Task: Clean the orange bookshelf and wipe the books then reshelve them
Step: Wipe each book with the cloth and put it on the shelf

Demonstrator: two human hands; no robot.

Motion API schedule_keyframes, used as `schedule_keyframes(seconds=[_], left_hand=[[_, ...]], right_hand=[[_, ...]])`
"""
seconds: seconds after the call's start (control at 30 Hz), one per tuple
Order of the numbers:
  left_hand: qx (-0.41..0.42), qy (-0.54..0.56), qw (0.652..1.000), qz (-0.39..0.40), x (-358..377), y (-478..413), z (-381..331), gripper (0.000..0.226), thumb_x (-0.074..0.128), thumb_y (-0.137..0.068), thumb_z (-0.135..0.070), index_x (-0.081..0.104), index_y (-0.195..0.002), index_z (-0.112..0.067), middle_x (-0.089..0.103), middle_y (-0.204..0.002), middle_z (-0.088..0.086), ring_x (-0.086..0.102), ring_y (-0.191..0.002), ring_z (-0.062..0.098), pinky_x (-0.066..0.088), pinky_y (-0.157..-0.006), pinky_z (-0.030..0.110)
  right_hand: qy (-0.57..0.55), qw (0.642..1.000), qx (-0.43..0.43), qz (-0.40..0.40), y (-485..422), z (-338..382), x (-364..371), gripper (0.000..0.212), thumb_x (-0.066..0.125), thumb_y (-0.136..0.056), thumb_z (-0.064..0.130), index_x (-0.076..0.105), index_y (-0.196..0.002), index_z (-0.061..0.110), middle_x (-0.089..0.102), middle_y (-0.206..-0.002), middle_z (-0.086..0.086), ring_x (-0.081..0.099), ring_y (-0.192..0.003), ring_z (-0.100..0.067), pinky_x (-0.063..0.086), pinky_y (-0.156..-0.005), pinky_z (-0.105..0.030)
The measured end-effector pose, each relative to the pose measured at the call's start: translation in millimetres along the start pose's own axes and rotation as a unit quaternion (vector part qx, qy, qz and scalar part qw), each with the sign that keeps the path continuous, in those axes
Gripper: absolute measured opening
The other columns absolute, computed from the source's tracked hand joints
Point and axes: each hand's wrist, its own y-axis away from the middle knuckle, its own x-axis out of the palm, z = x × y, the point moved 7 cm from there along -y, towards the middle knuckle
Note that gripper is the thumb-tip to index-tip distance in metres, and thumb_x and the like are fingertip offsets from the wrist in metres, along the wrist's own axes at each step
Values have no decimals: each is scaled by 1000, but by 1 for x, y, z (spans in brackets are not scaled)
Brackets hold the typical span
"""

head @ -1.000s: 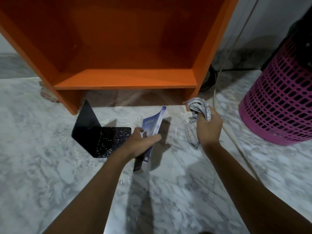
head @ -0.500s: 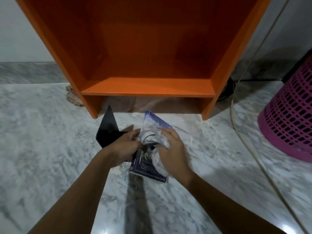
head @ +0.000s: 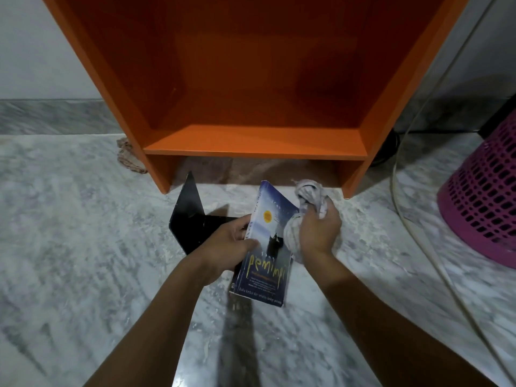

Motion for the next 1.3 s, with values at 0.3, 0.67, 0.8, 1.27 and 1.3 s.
schedule_keyframes(seconds=[0.3,0.67,0.8,1.27,1.3], left_hand=[[18,-64,998,-16,11,-2,-5,52,51,-93,1,55,-136,-27,71,-115,0,66,-105,36,53,-90,55],[30,-86,995,-43,11,-5,-3,34,51,-92,-1,62,-109,-29,73,-95,-1,69,-90,29,55,-86,47],[14,-64,997,-46,11,-3,-2,45,45,-93,4,63,-111,-34,74,-103,1,70,-94,27,56,-88,44],[-21,-12,1000,-6,6,9,2,49,49,-95,5,62,-123,-33,75,-103,3,74,-84,23,56,-59,28],[-18,-3,1000,-9,5,8,0,48,49,-96,5,62,-122,-34,76,-102,3,74,-84,24,56,-60,29]], right_hand=[[219,904,-302,208,10,30,45,62,60,-78,-14,66,-126,26,47,-123,2,50,-110,-16,45,-74,-19],[185,888,-361,217,42,35,31,63,65,-76,-12,66,-126,26,45,-122,3,50,-105,-11,40,-68,-8],[182,960,-144,154,0,-8,28,56,50,-84,-15,65,-128,18,56,-120,0,57,-92,-16,40,-58,-5],[181,971,73,138,5,-59,21,35,53,-93,-1,66,-124,8,65,-121,-15,65,-93,-22,48,-68,-19],[160,977,95,101,-5,-59,16,32,53,-94,2,66,-123,3,67,-120,-18,65,-100,-28,48,-76,-24]])
